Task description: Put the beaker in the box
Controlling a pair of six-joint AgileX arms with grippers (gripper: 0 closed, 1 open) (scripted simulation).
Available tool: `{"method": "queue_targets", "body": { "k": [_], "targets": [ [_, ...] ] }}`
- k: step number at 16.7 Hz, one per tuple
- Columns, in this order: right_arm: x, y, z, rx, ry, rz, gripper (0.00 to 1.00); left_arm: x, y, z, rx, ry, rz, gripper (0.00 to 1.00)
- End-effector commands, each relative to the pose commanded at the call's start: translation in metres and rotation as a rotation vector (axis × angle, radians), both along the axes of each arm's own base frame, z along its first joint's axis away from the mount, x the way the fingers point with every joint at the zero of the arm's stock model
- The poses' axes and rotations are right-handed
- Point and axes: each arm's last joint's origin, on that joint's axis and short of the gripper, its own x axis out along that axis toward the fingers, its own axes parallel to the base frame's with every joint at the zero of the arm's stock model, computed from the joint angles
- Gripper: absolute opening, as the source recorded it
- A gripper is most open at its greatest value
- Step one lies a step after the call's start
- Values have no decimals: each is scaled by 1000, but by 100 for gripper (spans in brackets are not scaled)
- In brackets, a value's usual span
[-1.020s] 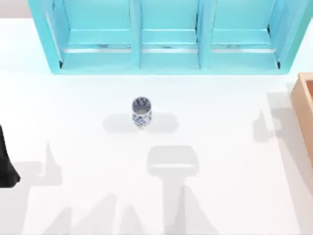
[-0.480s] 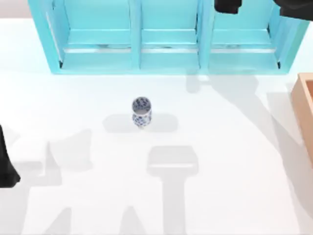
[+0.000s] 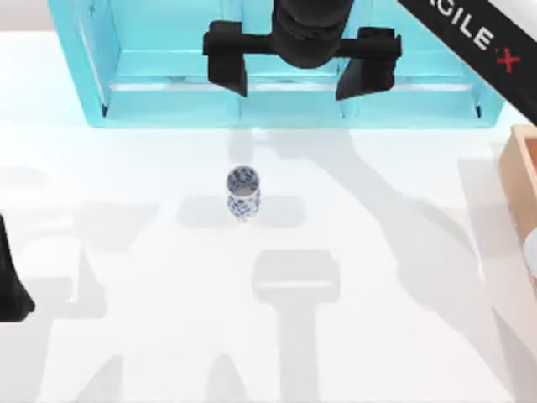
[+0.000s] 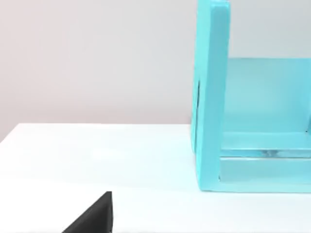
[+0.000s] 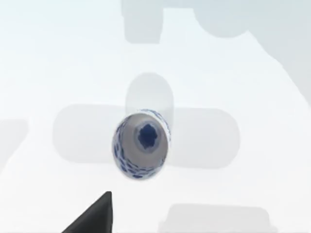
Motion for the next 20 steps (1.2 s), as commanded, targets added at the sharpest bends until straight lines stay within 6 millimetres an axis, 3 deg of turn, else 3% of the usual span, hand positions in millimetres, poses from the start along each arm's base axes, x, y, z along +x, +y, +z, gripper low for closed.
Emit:
{"method": "queue_targets", "body": {
  "k": [3,6,15,17,20],
  "targets": [
    [2,27,-36,-42,76,-14,100,0,0,0,0,0,0,100],
    [1,40,-60,-70,121,-25,100,0,0,0,0,0,0,100],
    [6,42,-71,-74,127,-27,100,0,0,0,0,0,0,100],
    [11,44,-84,-69,122,-26,100,0,0,0,0,0,0,100],
    [19,46,-120,-83,137,-27,100,0,0,0,0,0,0,100]
  ]
}}
